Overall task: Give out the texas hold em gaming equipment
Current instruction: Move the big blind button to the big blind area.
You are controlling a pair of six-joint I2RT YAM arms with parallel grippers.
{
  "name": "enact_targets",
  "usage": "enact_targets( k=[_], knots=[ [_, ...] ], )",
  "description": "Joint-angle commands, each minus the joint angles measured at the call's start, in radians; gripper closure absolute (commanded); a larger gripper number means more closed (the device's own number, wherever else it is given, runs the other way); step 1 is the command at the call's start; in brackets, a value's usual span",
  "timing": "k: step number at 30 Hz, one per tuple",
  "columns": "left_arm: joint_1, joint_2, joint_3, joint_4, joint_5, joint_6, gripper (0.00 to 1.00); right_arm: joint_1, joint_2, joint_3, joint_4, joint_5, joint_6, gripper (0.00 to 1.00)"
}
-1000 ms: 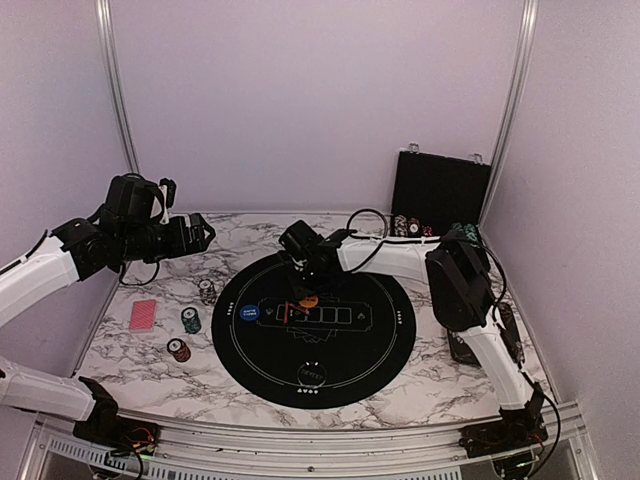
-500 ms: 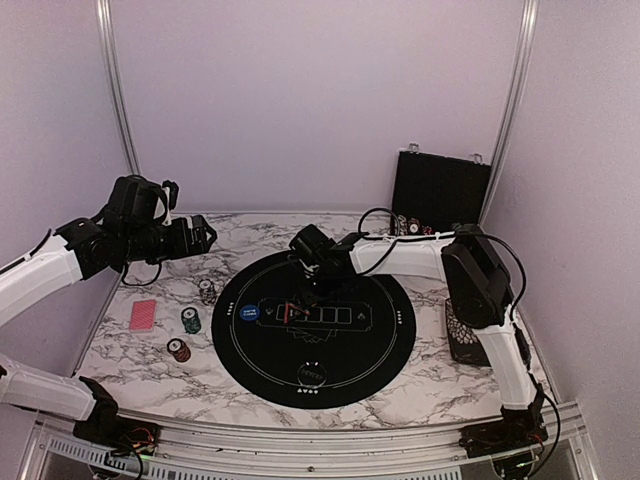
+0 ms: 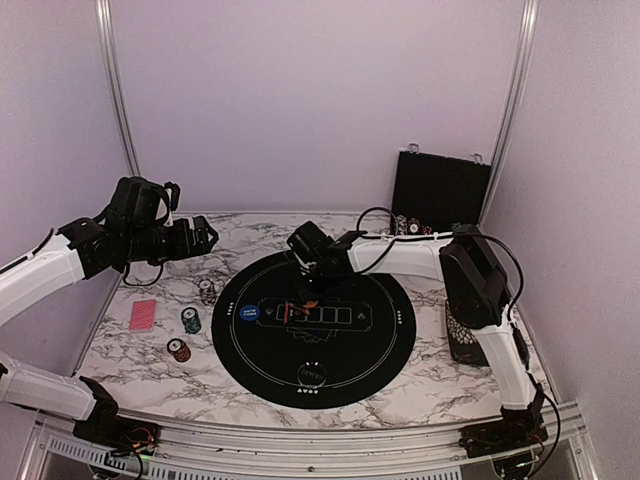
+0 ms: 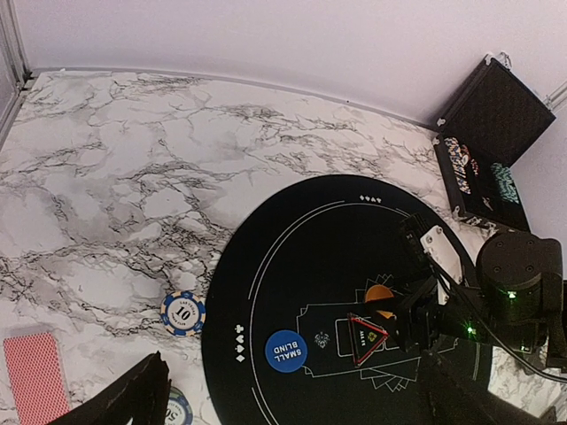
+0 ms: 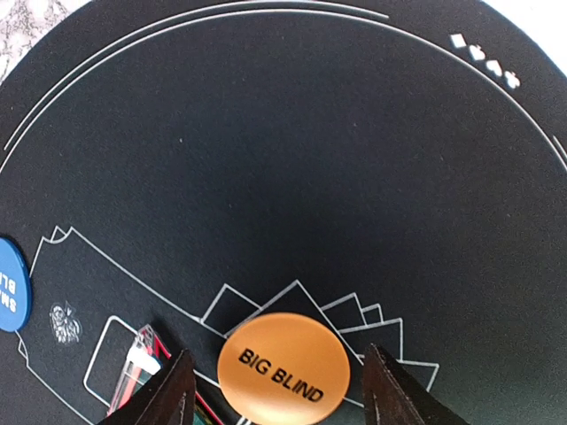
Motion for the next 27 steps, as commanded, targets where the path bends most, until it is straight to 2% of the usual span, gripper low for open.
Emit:
enact_targets(
  k=[1,12,27],
  knots=[
    [0.006,0.004,0.011,0.005,0.006,0.002,0.01,0.008,0.036,0.042,0.002,-0.003,0.013,0.38],
    [0.006,0.008,0.012,0.005,0.009,-0.001,0.01,0.001,0.012,-0.016,0.010,0.031,0.035,0.44],
    [0.007,0.010,0.009,0.008,0.008,-0.003,0.01,0.026,0.002,-0.043,-0.015,0.067,0.051,0.47]
  ],
)
